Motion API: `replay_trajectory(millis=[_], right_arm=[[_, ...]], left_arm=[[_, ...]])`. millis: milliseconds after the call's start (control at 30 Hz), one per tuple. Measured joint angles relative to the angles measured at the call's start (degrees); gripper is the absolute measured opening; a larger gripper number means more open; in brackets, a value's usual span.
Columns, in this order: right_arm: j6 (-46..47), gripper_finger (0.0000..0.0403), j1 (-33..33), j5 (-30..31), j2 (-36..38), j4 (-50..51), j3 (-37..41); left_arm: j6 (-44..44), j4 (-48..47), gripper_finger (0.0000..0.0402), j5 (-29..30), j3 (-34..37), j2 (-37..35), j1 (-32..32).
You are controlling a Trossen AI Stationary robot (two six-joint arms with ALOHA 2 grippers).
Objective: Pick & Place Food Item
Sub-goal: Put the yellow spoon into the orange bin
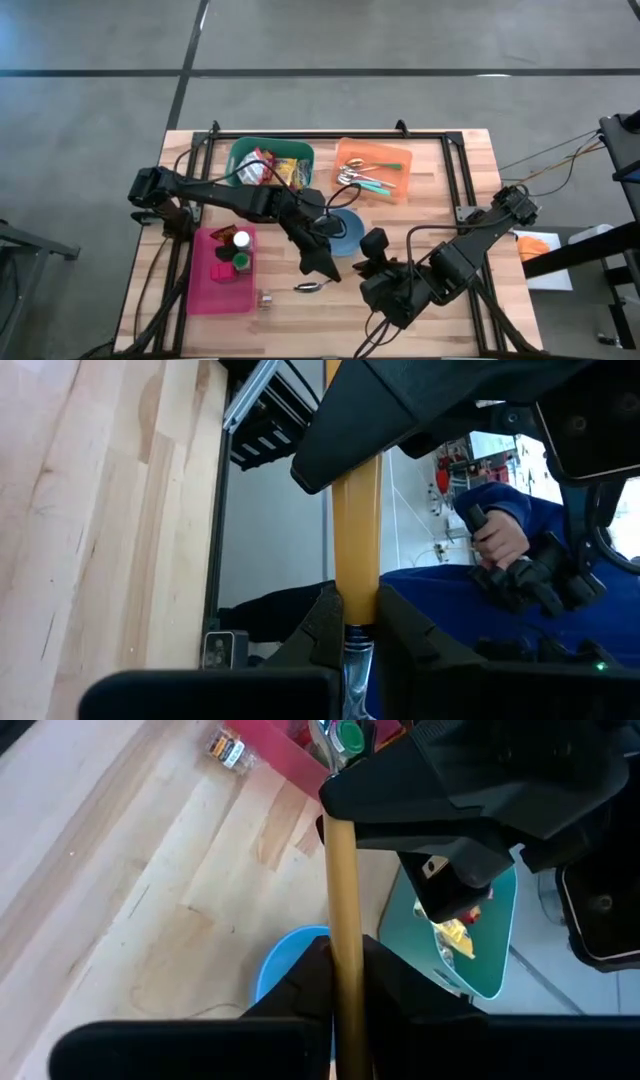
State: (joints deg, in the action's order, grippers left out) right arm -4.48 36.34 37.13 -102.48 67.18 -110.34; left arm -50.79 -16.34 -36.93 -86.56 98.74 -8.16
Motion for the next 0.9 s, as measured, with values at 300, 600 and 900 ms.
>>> replay_trajectory(millis=[300,600,900], right_arm=[[5.4,0.0023,0.0,-0.4,0.0,0.1,0.0],[11.9,0.0022,-0.3,-0.5,0.0,-0.4,0.0],[15.8,0.0022,-0.4,-2.4,0.0,2.4,0.0]], left_arm=[[0.0,0.1,0.0022,0.0,0.0,0.0,0.1],[0.9,1.1,0.0134,0.7,-0.5,0.0,0.5],[0.9,4.3,0.0195,0.7,-0.5,-0.9,3.1]])
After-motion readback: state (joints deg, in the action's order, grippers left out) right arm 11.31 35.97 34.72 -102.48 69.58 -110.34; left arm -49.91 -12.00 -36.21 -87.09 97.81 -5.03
